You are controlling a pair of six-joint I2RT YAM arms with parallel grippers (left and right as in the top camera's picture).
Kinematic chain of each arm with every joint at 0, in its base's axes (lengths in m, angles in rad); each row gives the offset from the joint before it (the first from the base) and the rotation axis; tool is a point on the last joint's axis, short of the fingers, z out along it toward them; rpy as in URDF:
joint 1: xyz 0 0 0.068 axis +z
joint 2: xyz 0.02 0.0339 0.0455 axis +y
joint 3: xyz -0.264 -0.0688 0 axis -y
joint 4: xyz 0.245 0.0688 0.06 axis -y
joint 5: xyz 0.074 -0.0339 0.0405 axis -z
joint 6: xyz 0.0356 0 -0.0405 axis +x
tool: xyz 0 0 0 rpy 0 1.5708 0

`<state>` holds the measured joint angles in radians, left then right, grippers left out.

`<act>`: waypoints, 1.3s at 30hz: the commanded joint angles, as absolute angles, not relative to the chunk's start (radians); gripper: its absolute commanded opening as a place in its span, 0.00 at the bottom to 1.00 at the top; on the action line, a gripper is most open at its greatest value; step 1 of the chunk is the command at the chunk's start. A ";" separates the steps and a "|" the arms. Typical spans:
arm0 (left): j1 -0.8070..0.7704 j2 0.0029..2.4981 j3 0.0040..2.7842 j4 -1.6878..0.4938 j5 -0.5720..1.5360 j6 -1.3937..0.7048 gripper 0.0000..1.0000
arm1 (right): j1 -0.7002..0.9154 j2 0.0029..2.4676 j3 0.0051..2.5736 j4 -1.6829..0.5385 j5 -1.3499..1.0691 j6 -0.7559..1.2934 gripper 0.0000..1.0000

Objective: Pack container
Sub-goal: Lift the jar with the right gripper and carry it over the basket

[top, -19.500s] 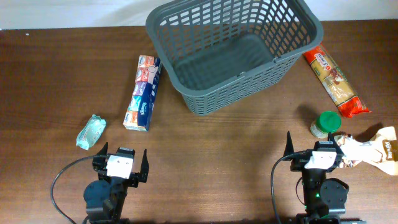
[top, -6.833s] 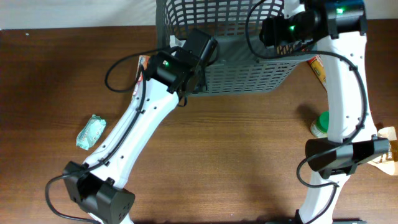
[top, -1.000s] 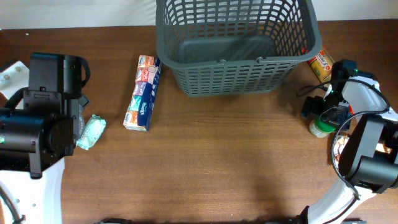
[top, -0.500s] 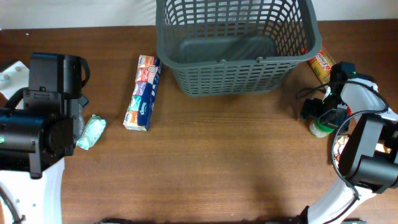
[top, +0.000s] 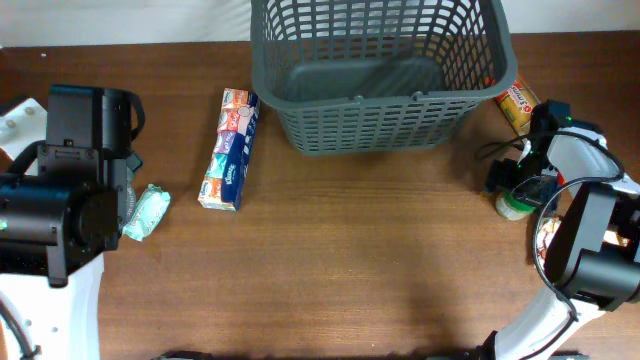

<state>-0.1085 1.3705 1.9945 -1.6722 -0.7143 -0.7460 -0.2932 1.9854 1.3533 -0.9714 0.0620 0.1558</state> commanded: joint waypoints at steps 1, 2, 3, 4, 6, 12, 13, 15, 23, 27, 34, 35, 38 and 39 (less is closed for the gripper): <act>-0.102 1.360 2.004 -1.674 -0.722 -0.756 0.99 | -0.289 1.991 1.348 -0.970 0.072 0.161 0.40; -0.102 1.360 2.004 -1.674 -0.722 -0.756 0.99 | -0.289 1.991 1.348 -0.971 0.072 0.161 0.33; -0.102 1.360 2.004 -1.674 -0.722 -0.756 0.99 | -0.289 1.991 1.348 -0.971 0.072 0.162 0.24; -0.102 1.360 2.004 -1.674 -0.722 -0.756 0.99 | -0.289 1.991 1.348 -0.971 0.072 0.162 0.18; -0.102 1.360 2.004 -1.674 -0.722 -0.755 0.99 | -0.289 1.991 1.348 -0.972 0.072 0.162 0.06; -0.102 1.360 2.004 -1.674 -0.722 -0.756 0.99 | -0.293 1.990 1.386 -1.007 0.085 0.174 0.04; -0.102 1.360 2.004 -1.674 -0.722 -0.756 0.99 | -0.298 1.990 1.416 -1.031 0.097 0.181 0.04; -0.102 1.360 2.004 -1.674 -0.722 -0.755 0.99 | -0.311 1.990 1.483 -1.082 0.123 0.200 0.04; -0.102 1.360 2.004 -1.674 -0.722 -0.756 0.99 | -0.420 1.990 2.018 -1.386 0.128 0.199 0.04; -0.102 1.360 2.004 -1.674 -0.722 -0.755 0.99 | -0.454 1.990 2.280 -1.505 0.072 0.200 0.04; -0.102 1.360 2.004 -1.674 -0.722 -0.756 0.99 | -0.396 1.990 2.629 -1.601 -0.136 0.199 0.04; -0.102 1.360 2.004 -1.674 -0.722 -0.756 0.99 | -0.370 1.990 2.674 -1.600 -0.158 0.200 0.04; -0.102 1.360 2.004 -1.674 -0.722 -0.756 0.99 | -0.274 1.990 2.787 -1.567 -0.223 0.199 0.04; -0.102 1.360 2.004 -1.674 -0.722 -0.755 0.99 | -0.245 1.990 2.810 -1.551 -0.239 0.199 0.04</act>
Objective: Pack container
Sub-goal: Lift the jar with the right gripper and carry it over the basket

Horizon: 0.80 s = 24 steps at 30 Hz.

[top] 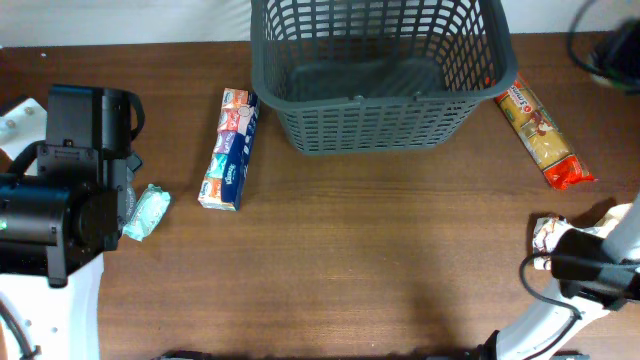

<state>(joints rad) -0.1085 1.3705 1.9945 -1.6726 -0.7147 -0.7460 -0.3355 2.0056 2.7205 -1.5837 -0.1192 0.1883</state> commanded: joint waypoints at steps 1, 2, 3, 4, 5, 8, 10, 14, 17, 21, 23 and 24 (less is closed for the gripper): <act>-0.102 1.360 2.004 -1.674 -0.722 -0.756 0.99 | -0.208 1.990 2.832 -1.526 -0.245 0.199 0.04; -0.102 1.360 2.004 -1.674 -0.722 -0.755 0.99 | -0.170 1.990 2.848 -1.497 -0.244 0.199 0.04; -0.102 1.360 2.004 -1.674 -0.722 -0.756 0.99 | -0.130 1.990 2.857 -1.458 -0.243 0.199 0.04; -0.102 1.360 2.004 -1.674 -0.722 -0.756 0.99 | -0.098 1.990 2.858 -1.421 -0.243 0.199 0.04; -0.102 1.360 2.004 -1.674 -0.722 -0.756 0.99 | -0.068 1.990 2.857 -1.383 -0.243 0.199 0.04; -0.102 1.360 2.004 -1.674 -0.722 -0.755 0.99 | 0.043 1.993 2.823 -1.201 -0.201 0.199 0.04; -0.102 1.360 2.004 -1.674 -0.722 -0.755 0.99 | 0.084 2.005 2.801 -1.119 -0.156 0.205 0.04; -0.102 1.360 2.004 -1.674 -0.722 -0.755 0.99 | 0.131 2.052 2.752 -1.024 -0.076 0.331 0.04; -0.102 1.360 2.004 -1.674 -0.722 -0.755 0.99 | 0.139 2.109 2.739 -1.017 -0.075 0.395 0.04; -0.102 1.360 2.004 -1.674 -0.722 -0.756 0.99 | 0.139 2.207 2.739 -1.028 -0.086 0.405 0.04; -0.102 1.360 2.004 -1.674 -0.722 -0.756 0.99 | 0.139 2.246 2.739 -1.037 -0.086 0.405 0.04; -0.102 1.360 2.004 -1.674 -0.722 -0.756 0.99 | 0.138 2.265 2.739 -1.042 -0.086 0.406 0.04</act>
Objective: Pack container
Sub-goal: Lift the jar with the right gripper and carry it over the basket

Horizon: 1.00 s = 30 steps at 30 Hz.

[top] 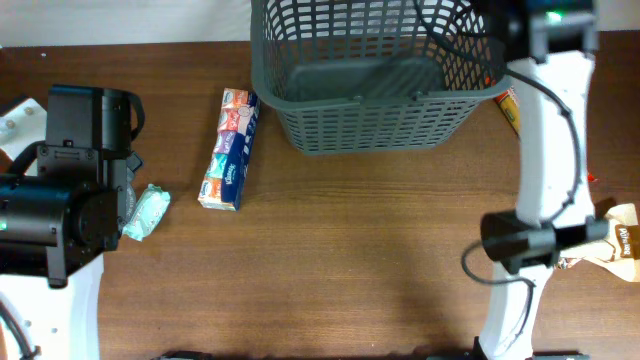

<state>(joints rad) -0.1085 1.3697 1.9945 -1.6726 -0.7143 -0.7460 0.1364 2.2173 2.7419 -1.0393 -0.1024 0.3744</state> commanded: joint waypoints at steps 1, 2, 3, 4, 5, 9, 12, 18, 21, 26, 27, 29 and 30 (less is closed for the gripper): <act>-0.102 1.360 2.004 -1.674 -0.722 -0.756 0.99 | 0.138 2.283 2.739 -1.048 -0.086 0.406 0.04; -0.102 1.360 2.004 -1.674 -0.722 -0.755 0.99 | 0.138 2.296 2.739 -1.055 -0.086 0.406 0.04; -0.102 1.360 2.004 -1.674 -0.722 -0.756 0.99 | 0.138 2.313 2.739 -1.065 -0.086 0.405 0.04; -0.102 1.360 2.004 -1.674 -0.722 -0.756 0.99 | 0.138 2.332 2.739 -1.081 -0.085 0.405 0.04; -0.102 1.360 2.004 -1.674 -0.722 -0.756 0.99 | 0.138 2.349 2.739 -1.097 -0.085 0.405 0.04; -0.102 1.360 2.004 -1.674 -0.722 -0.755 0.99 | 0.137 2.380 2.739 -1.131 -0.084 0.401 0.04; -0.102 1.360 2.004 -1.674 -0.722 -0.756 0.99 | 0.137 2.397 2.738 -1.164 -0.069 0.400 0.04; -0.102 1.360 2.004 -1.674 -0.722 -0.756 0.99 | 0.136 2.427 2.738 -1.226 -0.028 0.398 0.04; -0.102 1.360 2.004 -1.674 -0.721 -0.756 0.99 | 0.136 2.442 2.738 -1.259 0.002 0.397 0.04; -0.102 1.360 2.004 -1.674 -0.722 -0.755 0.99 | 0.136 2.446 2.730 -1.290 0.016 0.393 0.04; -0.102 1.360 2.004 -1.674 -0.722 -0.756 0.99 | 0.136 2.447 2.729 -1.295 0.017 0.393 0.04; -0.102 1.360 2.004 -1.674 -0.722 -0.755 0.99 | 0.136 2.447 2.721 -1.303 0.026 0.394 0.04; -0.102 1.360 2.004 -1.674 -0.722 -0.756 0.99 | 0.136 2.447 2.714 -1.307 0.036 0.396 0.04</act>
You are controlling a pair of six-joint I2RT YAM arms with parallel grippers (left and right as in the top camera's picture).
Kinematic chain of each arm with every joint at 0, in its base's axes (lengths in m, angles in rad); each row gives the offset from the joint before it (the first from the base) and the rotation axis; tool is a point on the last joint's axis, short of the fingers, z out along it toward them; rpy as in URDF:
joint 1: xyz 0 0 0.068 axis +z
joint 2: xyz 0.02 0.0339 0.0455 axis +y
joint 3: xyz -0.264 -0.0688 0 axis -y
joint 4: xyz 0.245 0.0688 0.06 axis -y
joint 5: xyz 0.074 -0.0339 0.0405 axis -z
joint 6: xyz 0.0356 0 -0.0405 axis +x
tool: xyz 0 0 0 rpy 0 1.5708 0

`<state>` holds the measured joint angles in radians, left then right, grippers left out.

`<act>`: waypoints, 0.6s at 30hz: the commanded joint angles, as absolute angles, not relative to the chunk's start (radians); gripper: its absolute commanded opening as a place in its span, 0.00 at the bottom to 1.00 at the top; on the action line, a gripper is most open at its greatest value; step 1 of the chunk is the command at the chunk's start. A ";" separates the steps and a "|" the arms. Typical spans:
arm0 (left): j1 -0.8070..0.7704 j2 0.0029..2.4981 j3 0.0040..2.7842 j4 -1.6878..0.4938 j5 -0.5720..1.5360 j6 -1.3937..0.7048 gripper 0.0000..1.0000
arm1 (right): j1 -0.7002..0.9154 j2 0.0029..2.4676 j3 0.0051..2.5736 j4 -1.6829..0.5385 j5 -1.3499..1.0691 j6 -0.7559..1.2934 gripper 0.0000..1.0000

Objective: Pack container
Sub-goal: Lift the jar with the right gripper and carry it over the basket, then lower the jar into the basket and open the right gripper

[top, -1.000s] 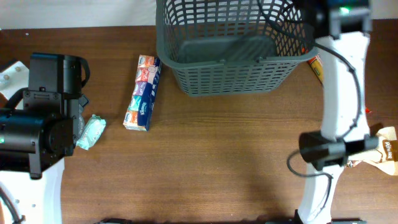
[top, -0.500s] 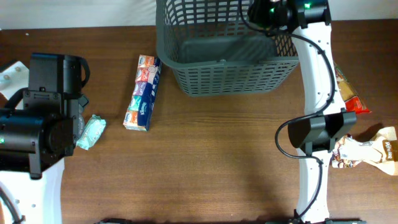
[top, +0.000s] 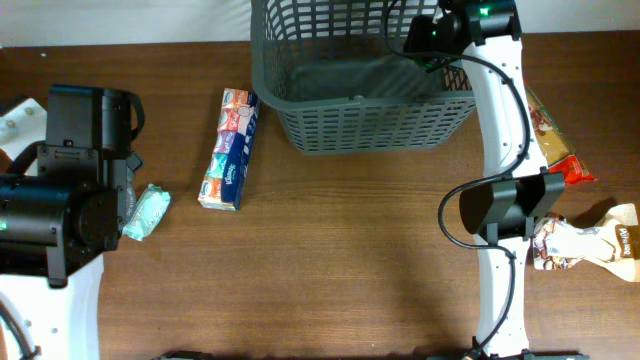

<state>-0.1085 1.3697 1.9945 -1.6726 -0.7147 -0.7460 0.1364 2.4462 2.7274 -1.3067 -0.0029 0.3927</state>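
Note:
The grey mesh basket stands at the back centre of the table, and what shows of its floor is bare. My right arm reaches up from the front edge. Its right gripper hangs over the basket's right half, too dark to tell how the fingers stand or whether they hold anything. A long blue and white carton lies left of the basket. A small teal packet lies by my left arm, whose fingers are hidden under its black body.
A yellow packet with a red end lies right of the basket, partly behind the right arm. A brown and white bag lies at the right edge. A white object sits at the far left edge.
The right gripper has shifted left from above the basket's right rim to over its inside. The arm's elbow now sits lower left. The left arm and the loose items have not moved.
At first the right gripper was down at a small white and green jar right of the basket. Then the jar was gone from the table and the arm was mostly out of view. Then the gripper was at the basket's right rim, and now it is over the basket.

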 commanded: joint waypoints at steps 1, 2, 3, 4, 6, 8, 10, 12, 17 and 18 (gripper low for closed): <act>-0.102 1.360 2.004 -1.674 -0.722 -0.755 0.99 | 0.136 2.447 2.703 -1.310 0.049 0.399 0.04; -0.102 1.360 2.004 -1.674 -0.722 -0.755 0.99 | 0.136 2.447 2.688 -1.310 0.058 0.399 0.04; -0.102 1.360 2.004 -1.674 -0.722 -0.756 0.99 | 0.136 2.447 2.672 -1.310 0.063 0.399 0.04; -0.102 1.360 2.004 -1.674 -0.722 -0.756 0.99 | 0.136 2.447 2.658 -1.310 0.065 0.399 0.04; -0.102 1.360 2.004 -1.674 -0.722 -0.756 0.99 | 0.136 2.447 2.619 -1.309 0.065 0.399 0.04; -0.102 1.360 2.004 -1.674 -0.722 -0.756 0.99 | 0.136 2.447 2.581 -1.309 0.064 0.399 0.04; -0.102 1.360 2.004 -1.674 -0.722 -0.755 0.99 | 0.136 2.447 2.551 -1.308 0.065 0.398 0.04; -0.102 1.360 2.004 -1.674 -0.722 -0.756 0.99 | 0.136 2.447 2.527 -1.306 0.064 0.398 0.04; -0.102 1.360 2.004 -1.674 -0.722 -0.755 0.99 | 0.136 2.447 2.513 -1.306 0.064 0.398 0.06; -0.102 1.360 2.004 -1.674 -0.722 -0.756 0.99 | 0.136 2.447 2.513 -1.306 0.064 0.398 0.08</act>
<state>-0.1085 1.3697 1.9945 -1.6726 -0.7143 -0.7460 0.1364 2.4523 2.5149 -1.3121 0.0444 0.3927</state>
